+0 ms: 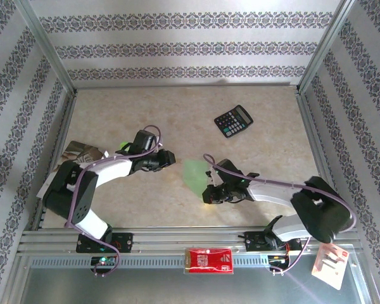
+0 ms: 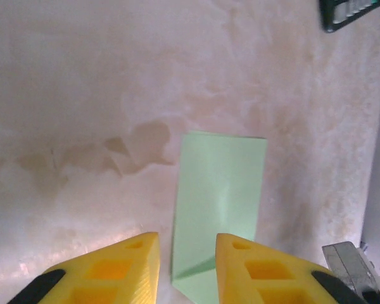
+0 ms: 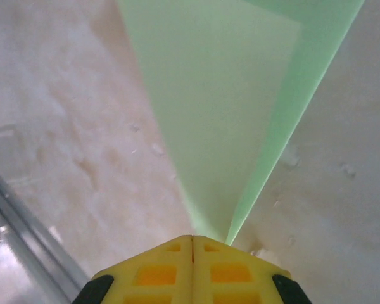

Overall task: Fold a paper plane with a square sheet of paper (pick it up from the middle)
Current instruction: Third fold the triangle at the center of the table, then fourth fold the wing at the center of the table.

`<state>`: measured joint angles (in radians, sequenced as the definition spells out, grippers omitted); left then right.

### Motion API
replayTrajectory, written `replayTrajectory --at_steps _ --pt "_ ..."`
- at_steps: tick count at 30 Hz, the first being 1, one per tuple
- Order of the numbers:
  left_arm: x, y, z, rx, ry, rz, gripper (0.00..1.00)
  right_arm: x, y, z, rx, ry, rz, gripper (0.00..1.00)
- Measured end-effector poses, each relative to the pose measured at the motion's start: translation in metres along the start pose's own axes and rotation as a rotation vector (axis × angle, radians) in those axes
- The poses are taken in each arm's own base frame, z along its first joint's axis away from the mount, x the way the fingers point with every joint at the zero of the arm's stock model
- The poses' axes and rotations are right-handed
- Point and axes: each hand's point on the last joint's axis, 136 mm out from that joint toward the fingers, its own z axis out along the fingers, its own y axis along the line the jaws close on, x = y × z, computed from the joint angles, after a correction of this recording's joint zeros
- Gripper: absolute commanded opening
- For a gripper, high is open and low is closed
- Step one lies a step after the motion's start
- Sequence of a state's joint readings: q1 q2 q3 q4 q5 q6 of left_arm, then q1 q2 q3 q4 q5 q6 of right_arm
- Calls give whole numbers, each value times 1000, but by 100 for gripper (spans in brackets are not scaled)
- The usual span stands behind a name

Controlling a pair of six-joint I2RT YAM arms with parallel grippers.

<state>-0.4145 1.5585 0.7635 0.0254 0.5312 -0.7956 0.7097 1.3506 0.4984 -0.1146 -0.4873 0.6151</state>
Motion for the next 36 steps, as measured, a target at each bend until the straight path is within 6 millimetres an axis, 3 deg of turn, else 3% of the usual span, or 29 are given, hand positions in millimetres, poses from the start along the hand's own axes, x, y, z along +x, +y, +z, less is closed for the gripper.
replayTrajectory --at_steps 3,6,9,15,22,30,36 --pt "11 0 -8 17 -4 -8 34 -14 16 -22 -25 -91 -60 23" --pt "26 8 -8 23 14 -34 35 -40 24 -45 3 -234 -93 26" --pt "42 10 -3 28 46 -44 37 -56 26 -52 70 -307 -109 27" --pt "64 -8 7 79 111 1 41 -60 16 -31 146 -267 -94 25" --pt "58 -14 16 70 139 15 40 -49 13 -7 197 -216 -104 21" --pt "62 -9 18 47 167 13 43 -63 -16 2 248 -218 -15 11" --pt "65 -5 26 33 201 7 45 -68 -18 4 244 -229 -8 6"
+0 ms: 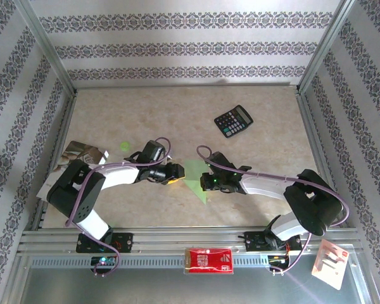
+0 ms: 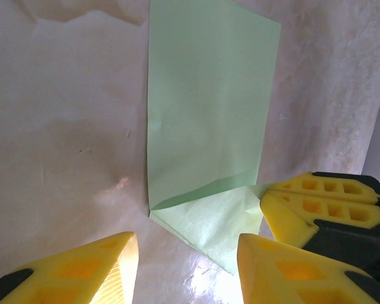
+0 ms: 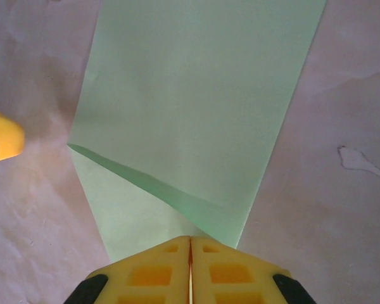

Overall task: Fold a paper plane with a square sheet of paper (pick it up from the middle)
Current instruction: Fourth fold the wing at the center of the table.

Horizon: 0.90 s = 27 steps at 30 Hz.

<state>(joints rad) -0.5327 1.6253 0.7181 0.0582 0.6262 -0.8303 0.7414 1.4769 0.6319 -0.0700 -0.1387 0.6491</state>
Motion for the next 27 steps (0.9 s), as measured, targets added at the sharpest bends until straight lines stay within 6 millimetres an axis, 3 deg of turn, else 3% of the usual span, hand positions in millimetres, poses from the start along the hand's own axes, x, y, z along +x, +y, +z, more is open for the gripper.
replayTrajectory --at_steps 8,27 --pt "-1 -3 11 1 33 5 46 10 -9 6 13 18 4 1" --pt "5 -5 20 13 78 -2 47 8 -8 8 -6 0 12 0"
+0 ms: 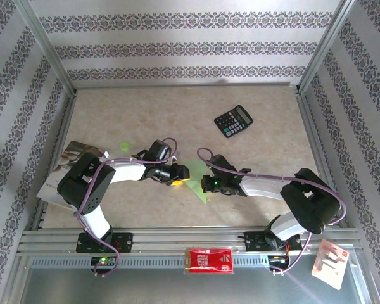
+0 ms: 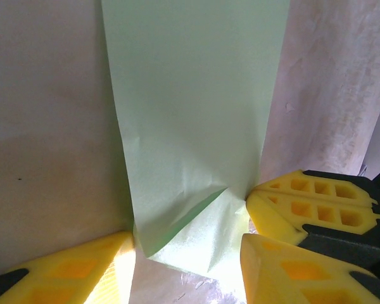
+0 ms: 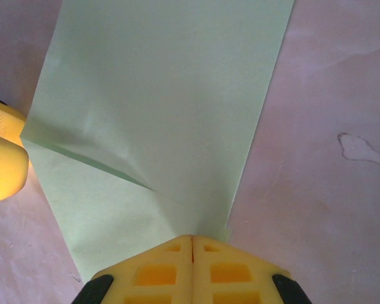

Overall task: Fold a paper plane with a square sheet of paper (pick it up from the middle)
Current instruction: Fourth fold the wing at the center of the table.

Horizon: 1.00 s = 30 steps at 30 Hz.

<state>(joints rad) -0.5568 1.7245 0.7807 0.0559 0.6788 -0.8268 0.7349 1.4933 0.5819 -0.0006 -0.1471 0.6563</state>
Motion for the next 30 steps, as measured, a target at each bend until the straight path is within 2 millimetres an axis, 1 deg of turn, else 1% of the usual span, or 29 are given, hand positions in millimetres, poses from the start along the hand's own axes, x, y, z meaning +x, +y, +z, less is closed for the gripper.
replayTrajectory --at_steps 7,17,27,30 --pt "-5 -4 -1 2 -12 16 46 0 -1 0 -5 1 5 0" --pt "-7 5 -2 -56 -25 32 46 0 0 0 -8 2 5 0" --pt "-11 -1 -3 -49 -26 54 46 0 0 0 -10 0 5 0" --pt "-12 1 0 -53 -19 52 46 0 -1 0 -12 0 9 0"
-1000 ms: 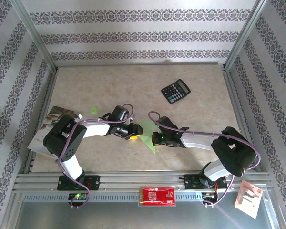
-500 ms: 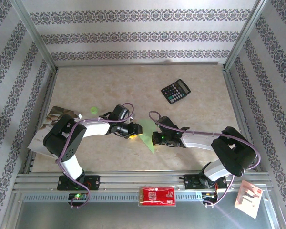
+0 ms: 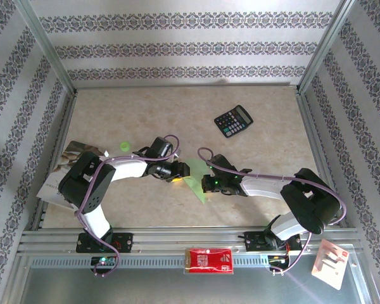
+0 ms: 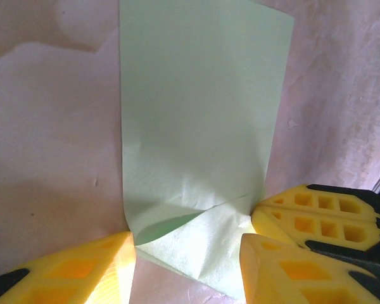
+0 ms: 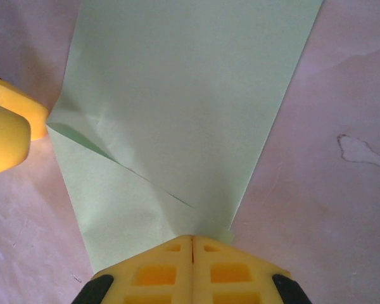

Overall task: Fold a paper plane with a square sheet of paper (pick it up from the middle)
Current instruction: Fourth fold the wing at the center of the table.

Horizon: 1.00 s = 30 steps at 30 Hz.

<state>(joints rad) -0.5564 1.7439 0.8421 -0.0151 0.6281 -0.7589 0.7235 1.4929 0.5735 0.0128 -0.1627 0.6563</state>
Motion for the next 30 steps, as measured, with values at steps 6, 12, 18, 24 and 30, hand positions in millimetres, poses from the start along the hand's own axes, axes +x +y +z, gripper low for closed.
replayTrajectory --at_steps 6,12,18,24,30 --pt "0 2 1 -3 2 -3 46 0 0 0 -5 3 1 0" --pt "0 2 1 -3 2 -4 47 0 1 0 -5 2 1 0" --pt "0 2 1 -3 1 -14 47 0 1 0 -6 2 1 0" --pt "-1 1 1 1 1 -36 47 0 1 0 -6 2 1 0" --pt "-1 -3 2 52 -3 -70 46 0 0 0 -7 0 1 0"
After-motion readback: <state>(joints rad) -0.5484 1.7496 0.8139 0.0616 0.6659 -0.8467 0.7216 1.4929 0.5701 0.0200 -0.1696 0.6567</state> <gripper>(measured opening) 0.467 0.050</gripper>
